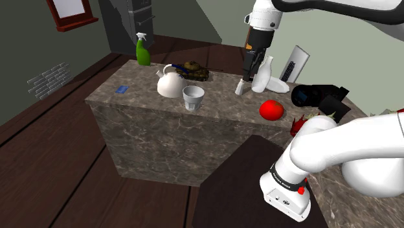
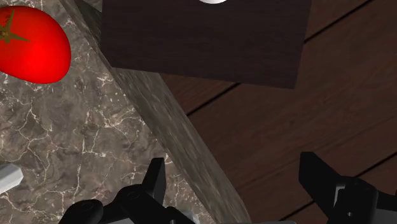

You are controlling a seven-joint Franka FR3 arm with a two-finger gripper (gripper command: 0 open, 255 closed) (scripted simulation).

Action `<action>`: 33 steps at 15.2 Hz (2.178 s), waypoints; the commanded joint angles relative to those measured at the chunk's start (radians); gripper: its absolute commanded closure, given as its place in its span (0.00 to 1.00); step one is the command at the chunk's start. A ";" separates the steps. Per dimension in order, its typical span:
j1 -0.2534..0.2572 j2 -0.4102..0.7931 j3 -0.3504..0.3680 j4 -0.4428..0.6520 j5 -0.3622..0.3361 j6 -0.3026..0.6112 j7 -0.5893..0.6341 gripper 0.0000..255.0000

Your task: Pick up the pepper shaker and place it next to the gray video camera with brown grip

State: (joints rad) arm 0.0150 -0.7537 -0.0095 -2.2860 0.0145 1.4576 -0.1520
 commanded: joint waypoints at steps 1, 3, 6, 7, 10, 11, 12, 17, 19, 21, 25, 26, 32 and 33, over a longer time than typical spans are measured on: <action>0.000 0.000 0.000 0.000 0.000 0.000 0.000 0.00; -0.011 0.030 -0.039 -0.006 -0.027 0.031 -0.047 0.00; -0.026 0.085 -0.096 -0.007 -0.065 0.080 -0.116 0.00; -0.031 0.106 -0.115 -0.004 -0.076 0.096 -0.139 0.00; -0.044 0.174 -0.171 0.010 -0.105 0.145 -0.207 0.00; -0.048 0.200 -0.190 0.017 -0.112 0.161 -0.229 0.00; -0.052 0.226 -0.208 0.026 -0.119 0.178 -0.252 0.00; -0.068 0.372 -0.295 0.088 -0.137 0.254 -0.366 0.00; -0.073 0.436 -0.329 0.121 -0.135 0.281 -0.413 0.00; -0.080 0.505 -0.360 0.160 -0.127 0.306 -0.462 0.00; -0.096 0.652 -0.415 0.252 -0.094 0.347 -0.563 0.00; -0.102 0.691 -0.427 0.278 -0.082 0.355 -0.588 0.00; -0.160 0.937 -0.470 0.468 0.011 0.376 -0.740 0.00; -0.174 0.980 -0.473 0.505 0.028 0.375 -0.763 0.00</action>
State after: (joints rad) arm -0.1436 0.1724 -0.4778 -1.8264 0.0211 1.8320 -0.8857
